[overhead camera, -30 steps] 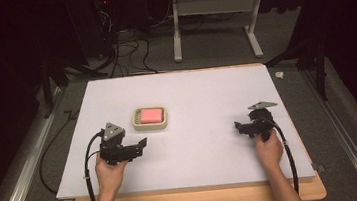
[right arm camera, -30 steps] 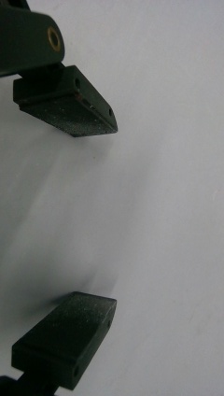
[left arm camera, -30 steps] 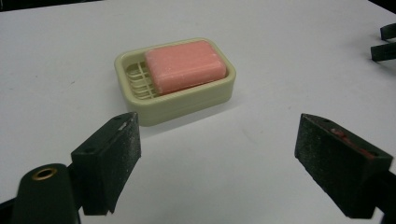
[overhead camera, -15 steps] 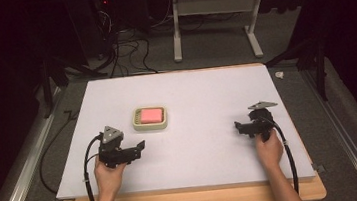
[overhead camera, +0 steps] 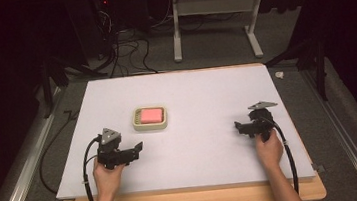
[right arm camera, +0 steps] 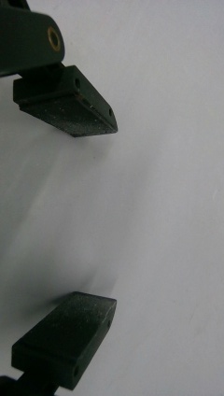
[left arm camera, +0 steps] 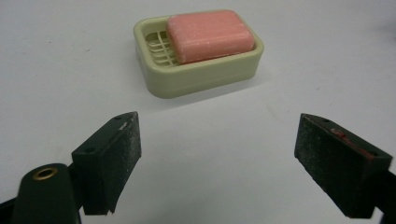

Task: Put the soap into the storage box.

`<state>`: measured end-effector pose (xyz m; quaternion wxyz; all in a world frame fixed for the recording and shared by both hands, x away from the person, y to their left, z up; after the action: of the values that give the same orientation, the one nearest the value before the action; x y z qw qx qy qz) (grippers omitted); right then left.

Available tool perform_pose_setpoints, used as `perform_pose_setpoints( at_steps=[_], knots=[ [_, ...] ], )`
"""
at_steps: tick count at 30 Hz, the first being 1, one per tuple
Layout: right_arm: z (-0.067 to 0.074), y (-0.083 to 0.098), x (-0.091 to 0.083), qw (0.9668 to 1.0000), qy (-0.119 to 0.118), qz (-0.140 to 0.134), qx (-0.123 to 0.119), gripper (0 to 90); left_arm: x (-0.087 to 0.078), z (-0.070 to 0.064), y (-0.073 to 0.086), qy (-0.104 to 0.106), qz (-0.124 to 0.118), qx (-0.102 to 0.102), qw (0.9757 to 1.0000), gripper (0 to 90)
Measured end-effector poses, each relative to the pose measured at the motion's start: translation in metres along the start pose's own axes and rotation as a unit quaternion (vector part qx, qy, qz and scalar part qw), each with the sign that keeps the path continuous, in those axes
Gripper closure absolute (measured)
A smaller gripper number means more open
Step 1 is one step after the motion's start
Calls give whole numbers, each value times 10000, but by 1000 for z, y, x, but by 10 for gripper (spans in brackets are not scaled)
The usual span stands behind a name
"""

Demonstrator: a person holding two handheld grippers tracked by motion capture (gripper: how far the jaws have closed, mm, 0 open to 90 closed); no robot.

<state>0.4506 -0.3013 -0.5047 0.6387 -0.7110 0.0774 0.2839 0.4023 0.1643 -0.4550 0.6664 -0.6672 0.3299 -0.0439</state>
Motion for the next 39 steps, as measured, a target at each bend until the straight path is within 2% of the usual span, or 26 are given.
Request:
perform_pose_setpoints(
  at_steps=[8, 22, 39],
  knots=[
    [0, 0, 0, 10000, 1, 0, -1, 146, 3, 2, 2, -75, 54, 90, 9999, 154],
    [0, 0, 0, 10000, 0, -3, -7, 146, 13, 11, 13, -230, 196, 4, 9995, 155],
    [0, 0, 0, 10000, 2, -1, 1, 146, 27, 18, 21, -410, 382, 87, 9984, 157]
  ],
)
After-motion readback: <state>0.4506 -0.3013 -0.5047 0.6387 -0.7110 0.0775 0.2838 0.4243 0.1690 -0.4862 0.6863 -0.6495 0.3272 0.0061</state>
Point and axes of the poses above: each handheld gripper's, and its own axes: x roughly forward along the jaws, y roughly out of its underside, z roughly to its left, the point moved 3 cm from there along x, roughly forward along the jaws, and after that the axes turned 15 degrees about -z, right-handed, at the moved point
